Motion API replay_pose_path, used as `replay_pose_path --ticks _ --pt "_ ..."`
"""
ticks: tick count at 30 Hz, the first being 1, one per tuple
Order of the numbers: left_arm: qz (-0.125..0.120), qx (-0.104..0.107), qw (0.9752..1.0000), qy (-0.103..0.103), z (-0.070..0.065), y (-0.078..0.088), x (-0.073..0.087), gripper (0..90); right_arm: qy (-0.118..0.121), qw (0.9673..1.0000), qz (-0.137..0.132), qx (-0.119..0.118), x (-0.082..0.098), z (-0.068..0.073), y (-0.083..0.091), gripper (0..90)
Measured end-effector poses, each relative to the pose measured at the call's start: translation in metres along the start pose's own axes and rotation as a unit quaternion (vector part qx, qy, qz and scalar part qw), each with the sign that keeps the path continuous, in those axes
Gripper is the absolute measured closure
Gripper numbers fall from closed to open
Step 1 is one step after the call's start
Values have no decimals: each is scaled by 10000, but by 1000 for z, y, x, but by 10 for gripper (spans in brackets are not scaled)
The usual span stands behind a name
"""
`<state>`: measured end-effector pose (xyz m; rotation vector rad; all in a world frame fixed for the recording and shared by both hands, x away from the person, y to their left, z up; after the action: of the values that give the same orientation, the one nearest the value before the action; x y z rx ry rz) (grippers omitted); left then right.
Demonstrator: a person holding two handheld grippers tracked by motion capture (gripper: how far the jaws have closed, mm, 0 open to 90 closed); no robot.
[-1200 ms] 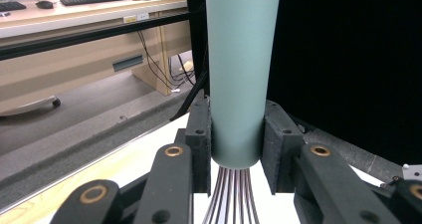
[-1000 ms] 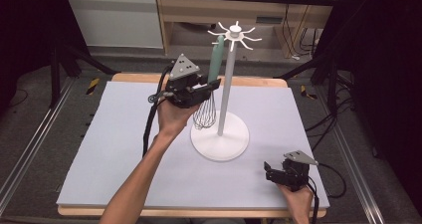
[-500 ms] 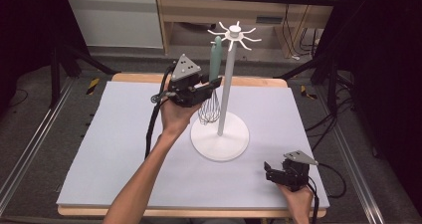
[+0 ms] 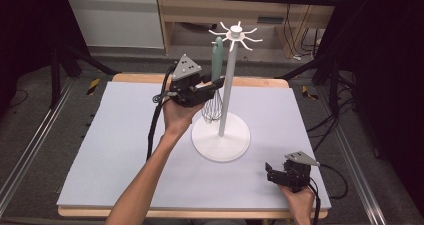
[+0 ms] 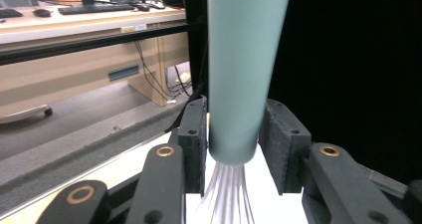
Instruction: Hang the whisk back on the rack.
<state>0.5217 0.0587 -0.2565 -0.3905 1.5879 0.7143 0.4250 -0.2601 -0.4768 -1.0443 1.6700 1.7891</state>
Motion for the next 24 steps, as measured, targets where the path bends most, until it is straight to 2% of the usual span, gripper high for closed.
replay_pose_path --ticks 3,8,14,17,24 --pt "28 17 10000 -79 -1 3 1 613 -5 10000 6 0 0 0 0 89" --pt "28 120 9999 -6 0 12 4 556 -3 10000 7 6 0 0 0 89" --pt "-1 88 10000 35 0 26 8 493 -6 10000 7 19 0 0 0 89" --pt "79 56 10000 22 1 33 11 463 -20 10000 11 28 0 -1 0 89" --pt "160 3 9998 -68 -1 51 28 417 -33 10000 14 44 1 -1 0 89"
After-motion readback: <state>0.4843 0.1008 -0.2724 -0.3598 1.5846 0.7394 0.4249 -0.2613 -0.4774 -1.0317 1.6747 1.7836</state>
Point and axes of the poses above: each handheld gripper's, and its own axes: y roughly backward along the jaws, x roughly out of its underside, z roughly to its left, the point moved 1 cm from there along -y, roughly forward along the jaws, and after that the axes turned 2 degrees about x, right-handed, at the moved point
